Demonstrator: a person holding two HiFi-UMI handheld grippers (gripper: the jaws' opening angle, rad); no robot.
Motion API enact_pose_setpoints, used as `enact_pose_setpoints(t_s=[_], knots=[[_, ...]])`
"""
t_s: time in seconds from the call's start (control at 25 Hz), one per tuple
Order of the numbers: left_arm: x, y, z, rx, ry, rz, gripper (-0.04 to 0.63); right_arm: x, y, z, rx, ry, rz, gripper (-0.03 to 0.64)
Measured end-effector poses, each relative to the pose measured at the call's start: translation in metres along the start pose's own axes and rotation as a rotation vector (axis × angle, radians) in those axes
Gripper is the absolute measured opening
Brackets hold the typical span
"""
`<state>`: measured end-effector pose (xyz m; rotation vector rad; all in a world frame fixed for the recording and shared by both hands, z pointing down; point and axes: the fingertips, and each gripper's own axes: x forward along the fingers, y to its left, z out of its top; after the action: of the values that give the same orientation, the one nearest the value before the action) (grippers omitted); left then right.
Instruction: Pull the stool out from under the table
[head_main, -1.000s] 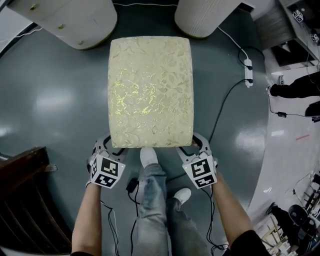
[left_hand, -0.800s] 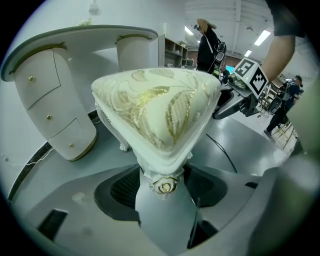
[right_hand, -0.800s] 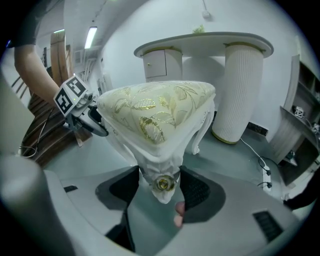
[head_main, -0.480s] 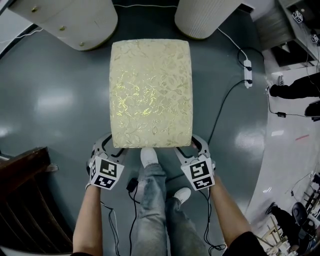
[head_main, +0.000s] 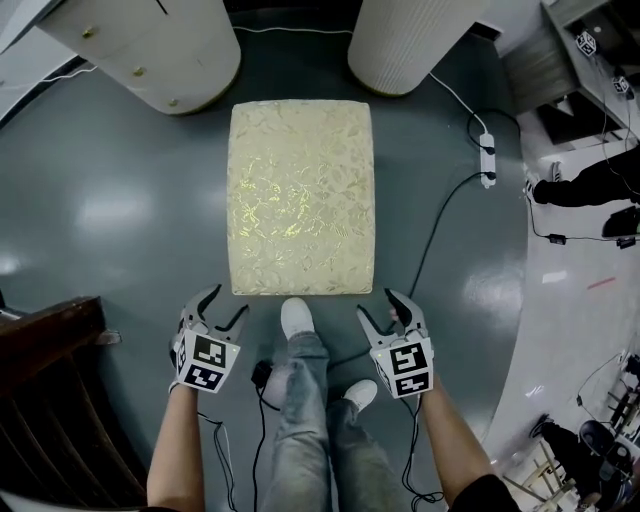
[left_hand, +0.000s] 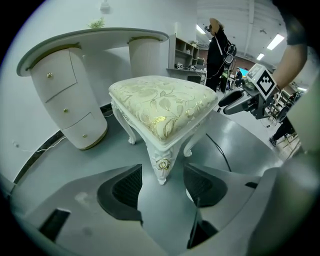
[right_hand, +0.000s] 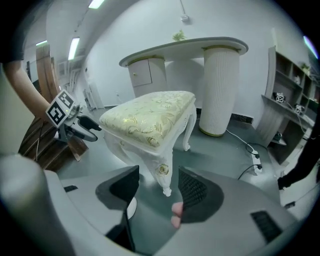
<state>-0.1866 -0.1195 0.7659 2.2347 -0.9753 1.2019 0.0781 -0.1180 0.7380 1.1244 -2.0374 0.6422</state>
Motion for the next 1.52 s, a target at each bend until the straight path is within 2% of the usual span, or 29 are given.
enact_pose_setpoints(t_s=[0.16, 0.32, 0.72, 0.76, 0.88, 1.2, 1.52], knots=[[-0.023, -0.006, 0.009, -0.038, -0.018, 0.023, 0.257, -0.020, 0.000, 0.007, 0.021, -0.016, -0.026, 0.275], [-0.045, -0.013, 0.022, -0.069, -0.044, 0.045, 0.217, -0.041, -0.002, 0.022, 0.046, -0.045, -0.044, 0.248], [-0.094, -0.027, 0.069, -0.115, -0.134, 0.088, 0.070, -0.088, -0.001, 0.072, 0.054, -0.123, -0.082, 0.138], [-0.098, -0.027, 0.075, -0.117, -0.143, 0.093, 0.059, -0.093, -0.002, 0.078, 0.058, -0.133, -0.089, 0.110], [-0.114, -0.023, 0.094, -0.118, -0.174, 0.114, 0.038, -0.106, -0.002, 0.095, 0.080, -0.167, -0.105, 0.082], [-0.156, -0.020, 0.139, -0.174, -0.245, 0.140, 0.012, -0.145, 0.003, 0.151, 0.072, -0.264, -0.103, 0.061], [-0.207, -0.031, 0.185, -0.168, -0.327, 0.171, 0.012, -0.189, 0.006, 0.202, 0.133, -0.340, -0.098, 0.061]])
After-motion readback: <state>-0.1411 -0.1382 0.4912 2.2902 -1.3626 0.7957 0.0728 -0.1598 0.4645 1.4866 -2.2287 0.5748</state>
